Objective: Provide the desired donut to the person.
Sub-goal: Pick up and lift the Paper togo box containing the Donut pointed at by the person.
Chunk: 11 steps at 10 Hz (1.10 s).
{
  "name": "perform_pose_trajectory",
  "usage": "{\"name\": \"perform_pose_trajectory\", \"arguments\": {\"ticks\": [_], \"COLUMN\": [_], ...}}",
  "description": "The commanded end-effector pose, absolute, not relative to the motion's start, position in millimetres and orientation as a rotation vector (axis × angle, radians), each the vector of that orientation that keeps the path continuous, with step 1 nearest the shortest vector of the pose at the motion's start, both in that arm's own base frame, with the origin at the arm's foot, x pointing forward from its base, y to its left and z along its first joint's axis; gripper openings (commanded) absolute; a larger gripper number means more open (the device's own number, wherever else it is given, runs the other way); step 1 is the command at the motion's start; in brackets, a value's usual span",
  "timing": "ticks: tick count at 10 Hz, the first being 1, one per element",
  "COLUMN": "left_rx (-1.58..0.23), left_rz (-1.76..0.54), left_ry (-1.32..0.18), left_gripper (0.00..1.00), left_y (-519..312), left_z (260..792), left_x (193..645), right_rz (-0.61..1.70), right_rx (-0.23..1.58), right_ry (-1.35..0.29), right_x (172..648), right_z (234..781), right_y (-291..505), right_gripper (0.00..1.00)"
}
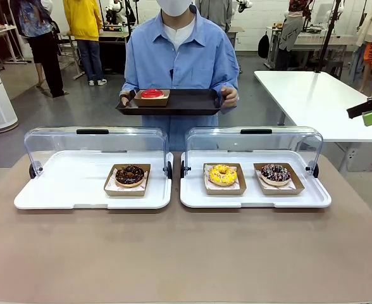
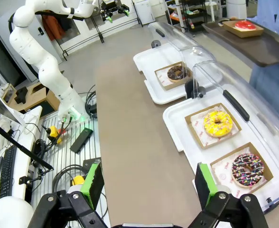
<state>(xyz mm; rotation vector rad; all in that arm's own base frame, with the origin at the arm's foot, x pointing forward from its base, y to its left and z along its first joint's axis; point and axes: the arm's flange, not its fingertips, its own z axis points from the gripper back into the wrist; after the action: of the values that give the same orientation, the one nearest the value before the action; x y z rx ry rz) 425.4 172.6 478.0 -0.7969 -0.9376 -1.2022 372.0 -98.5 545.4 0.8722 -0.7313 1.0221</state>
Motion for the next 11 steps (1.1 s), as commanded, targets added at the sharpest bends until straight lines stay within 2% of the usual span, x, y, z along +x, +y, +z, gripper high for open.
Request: {"name": "perform_pose_trajectory", "arguments": {"ticks": [1,11], "left_rx": [-0.784,-0.784], "left_rz": [-1.191,-1.191], "left_ry": [-0.939,-0.939], "left_gripper": [1.00,1.00], "left_y": [171.4,171.4], "left_z": [478.3,478.3], "left_x": [425.6,425.6], "right_rz": [1.028,1.028], "right_rx": [0.883,0.883], "right_ry": [-0.742,-0.742], "right_x": [372.8,372.8], "right_z": [545.7,545.7], "right_y": [-97.8,-97.8], "right_gripper": [1.00,1.00]}}
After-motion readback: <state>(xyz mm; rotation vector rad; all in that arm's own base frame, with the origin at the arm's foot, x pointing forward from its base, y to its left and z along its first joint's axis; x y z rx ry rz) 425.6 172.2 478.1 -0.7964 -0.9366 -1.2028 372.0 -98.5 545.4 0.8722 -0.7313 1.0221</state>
